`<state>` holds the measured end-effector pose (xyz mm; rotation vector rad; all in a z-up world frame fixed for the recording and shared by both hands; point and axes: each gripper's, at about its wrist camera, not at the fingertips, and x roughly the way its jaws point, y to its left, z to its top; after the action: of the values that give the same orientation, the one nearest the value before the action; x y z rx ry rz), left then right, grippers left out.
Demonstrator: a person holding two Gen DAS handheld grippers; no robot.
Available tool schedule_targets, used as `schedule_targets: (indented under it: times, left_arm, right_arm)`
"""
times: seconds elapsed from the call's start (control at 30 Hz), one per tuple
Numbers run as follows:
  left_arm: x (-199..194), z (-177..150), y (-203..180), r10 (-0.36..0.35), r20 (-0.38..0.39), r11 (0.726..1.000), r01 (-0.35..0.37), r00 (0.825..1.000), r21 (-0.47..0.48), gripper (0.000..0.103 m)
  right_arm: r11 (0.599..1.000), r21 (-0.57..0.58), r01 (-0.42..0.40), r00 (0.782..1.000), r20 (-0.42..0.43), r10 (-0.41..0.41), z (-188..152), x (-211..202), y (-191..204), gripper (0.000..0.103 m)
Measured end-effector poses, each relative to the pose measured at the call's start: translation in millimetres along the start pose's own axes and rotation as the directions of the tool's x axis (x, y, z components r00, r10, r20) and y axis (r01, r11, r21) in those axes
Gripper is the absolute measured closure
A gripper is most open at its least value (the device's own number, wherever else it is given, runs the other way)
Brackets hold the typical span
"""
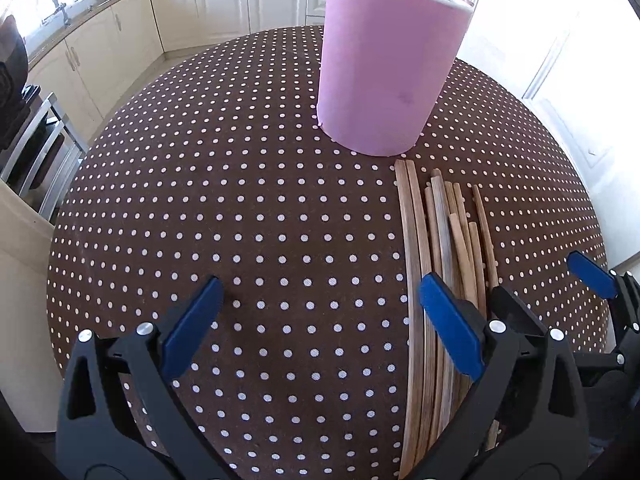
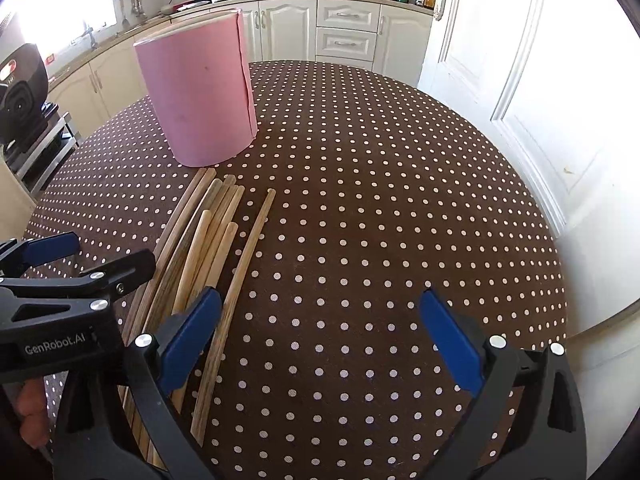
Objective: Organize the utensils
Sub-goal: 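Move both tools toward the chopstick pile beside the pink cup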
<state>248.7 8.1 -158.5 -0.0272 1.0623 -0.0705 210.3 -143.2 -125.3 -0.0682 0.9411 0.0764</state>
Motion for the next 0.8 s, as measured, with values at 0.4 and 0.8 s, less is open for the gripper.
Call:
schedule_targets:
  times: [0.4,0.8]
  left_arm:
    - [17.4,18.8,-16.8,0.076,0.0,0.996,-0.076,0.997,0.04,0.006]
    - [15.6,18.0,-24.9,0.073,-0.036,0.995,-0.071,0.997,0.071,0.015]
  right_arm:
    - [1.0,0.012,-0.018,1.0,-0.01,0.018,0.2,-2.1,-13.2,0.007]
    - [1.0,0.001,0.015,1.0,-0.021,-0.015,-3.0,-2.7,-15.3,0.007]
